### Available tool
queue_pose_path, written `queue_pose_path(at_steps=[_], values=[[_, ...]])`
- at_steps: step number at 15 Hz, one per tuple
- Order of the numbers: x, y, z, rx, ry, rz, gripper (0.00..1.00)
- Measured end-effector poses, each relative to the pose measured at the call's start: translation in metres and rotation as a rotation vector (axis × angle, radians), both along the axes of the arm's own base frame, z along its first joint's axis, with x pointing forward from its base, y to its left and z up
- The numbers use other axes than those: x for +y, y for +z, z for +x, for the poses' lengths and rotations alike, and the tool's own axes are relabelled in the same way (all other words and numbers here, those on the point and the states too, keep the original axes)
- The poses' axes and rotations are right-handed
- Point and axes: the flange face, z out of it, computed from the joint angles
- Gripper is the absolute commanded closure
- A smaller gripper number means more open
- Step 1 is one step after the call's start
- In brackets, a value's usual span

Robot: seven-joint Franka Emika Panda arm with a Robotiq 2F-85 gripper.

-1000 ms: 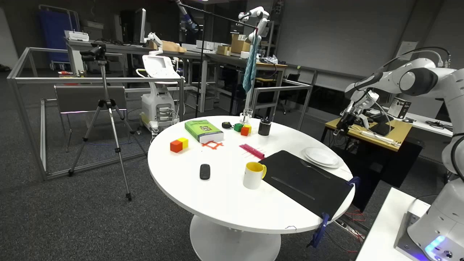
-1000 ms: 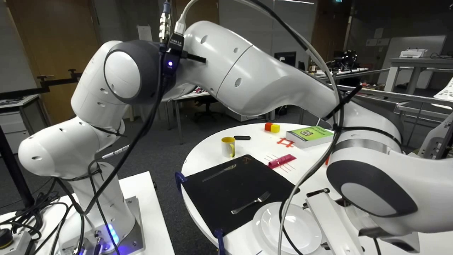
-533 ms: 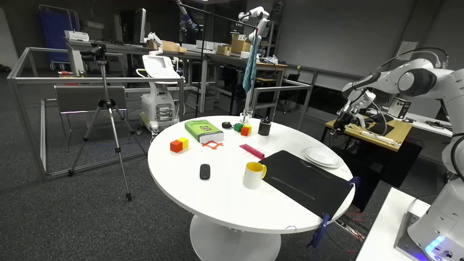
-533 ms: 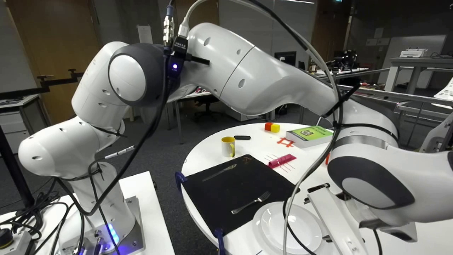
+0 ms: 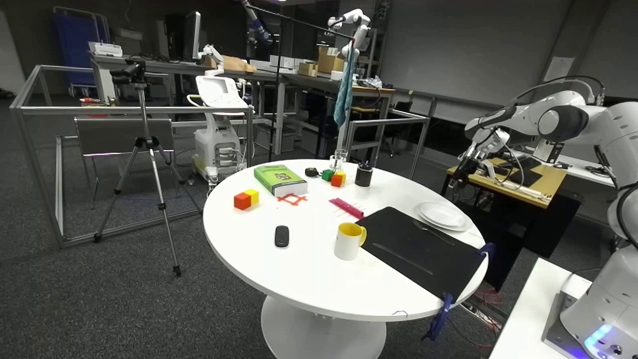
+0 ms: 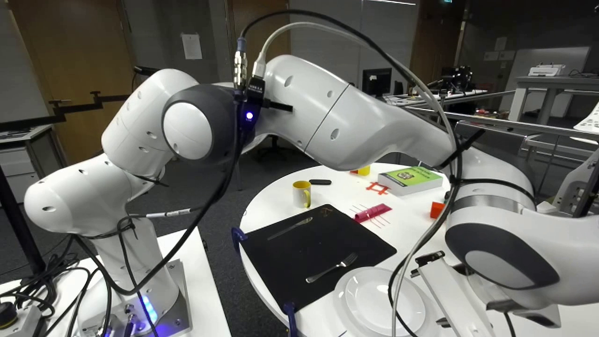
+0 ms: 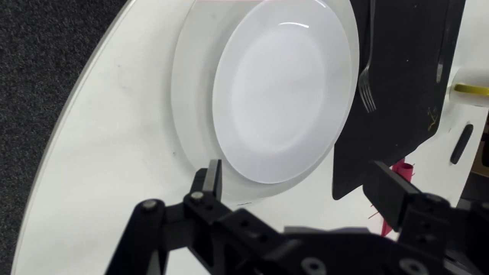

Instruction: Place the smaller white plate on the black mat between the fork and knife

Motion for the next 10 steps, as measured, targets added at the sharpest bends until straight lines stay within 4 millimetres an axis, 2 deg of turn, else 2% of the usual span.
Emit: queue_pose_path(at_steps=[10], values=[[-0.001,-0.026,0.019,0.007,0.001,0.003,0.00]])
